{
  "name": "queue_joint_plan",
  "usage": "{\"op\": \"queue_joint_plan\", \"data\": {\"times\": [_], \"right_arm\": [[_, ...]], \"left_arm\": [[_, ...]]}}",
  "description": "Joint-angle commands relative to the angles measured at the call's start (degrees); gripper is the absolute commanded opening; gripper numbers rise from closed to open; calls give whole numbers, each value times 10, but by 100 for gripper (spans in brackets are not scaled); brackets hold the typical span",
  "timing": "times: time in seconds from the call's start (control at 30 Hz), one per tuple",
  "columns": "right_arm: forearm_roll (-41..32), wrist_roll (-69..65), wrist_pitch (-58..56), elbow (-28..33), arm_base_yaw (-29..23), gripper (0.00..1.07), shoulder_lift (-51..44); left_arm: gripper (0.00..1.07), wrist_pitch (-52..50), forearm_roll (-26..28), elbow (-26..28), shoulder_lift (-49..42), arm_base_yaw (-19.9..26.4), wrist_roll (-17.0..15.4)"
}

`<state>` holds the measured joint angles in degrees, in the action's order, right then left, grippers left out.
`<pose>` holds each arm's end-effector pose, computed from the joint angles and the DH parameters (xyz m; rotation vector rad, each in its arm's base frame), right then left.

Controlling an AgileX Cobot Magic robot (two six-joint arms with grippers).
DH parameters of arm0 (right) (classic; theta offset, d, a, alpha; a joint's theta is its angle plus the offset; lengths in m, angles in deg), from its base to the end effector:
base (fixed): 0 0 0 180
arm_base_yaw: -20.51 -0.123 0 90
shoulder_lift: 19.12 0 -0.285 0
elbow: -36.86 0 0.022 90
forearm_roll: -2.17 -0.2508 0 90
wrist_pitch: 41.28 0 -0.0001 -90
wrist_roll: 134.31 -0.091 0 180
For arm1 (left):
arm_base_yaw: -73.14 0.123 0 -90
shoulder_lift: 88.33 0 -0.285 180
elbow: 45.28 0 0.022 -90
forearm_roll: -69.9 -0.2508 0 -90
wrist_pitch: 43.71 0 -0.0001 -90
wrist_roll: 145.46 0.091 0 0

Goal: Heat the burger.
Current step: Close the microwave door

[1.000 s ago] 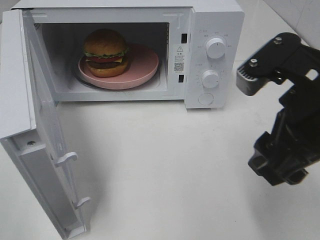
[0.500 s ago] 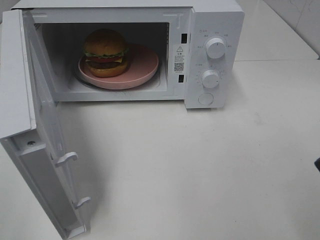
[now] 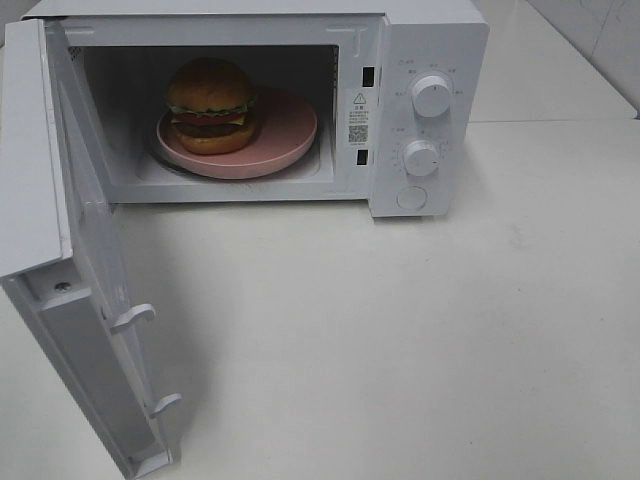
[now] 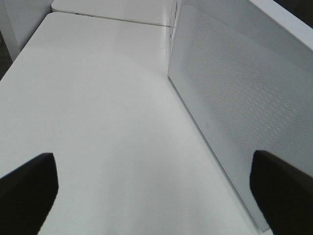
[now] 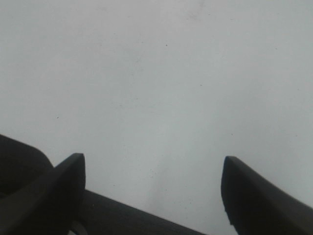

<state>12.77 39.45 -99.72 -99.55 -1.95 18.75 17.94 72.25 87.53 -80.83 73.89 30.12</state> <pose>0.0776 0.0167 0.2886 -0.3885 2.3883 -0.0080 -0.0091 -0.0034 0.2827 -0.0886 2.0291 -0.0893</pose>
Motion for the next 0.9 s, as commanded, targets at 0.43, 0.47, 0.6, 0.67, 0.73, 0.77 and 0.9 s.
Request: {"op": "queue_joint_plan", "data": {"times": [0.43,0.47,0.6,0.67,0.73,0.77,0.9], "right_arm": [[-36,22,15,50,143,76,-208],[-36,22,15,50,143,76,-208],[-42,25,15,50,164,76,-257],[-45,26,15,50,171,76,-276],[-45,26,15,50,173,76,-284],[-45,26,15,50,179,76,-302],[-45,25,15,50,184,76,-319]], "left_arm": [[100,-5,3,-1,-9,1,-1],[100,-5,3,-1,-9,1,-1],[100,-5,3,-1,-9,1,-1],[100,-5,3,-1,-9,1,-1],[100,-5,3,-1,-9,1,-1],[100,-5,3,-1,-9,1,-1],[100,-5,3,-1,-9,1,-1]]}}
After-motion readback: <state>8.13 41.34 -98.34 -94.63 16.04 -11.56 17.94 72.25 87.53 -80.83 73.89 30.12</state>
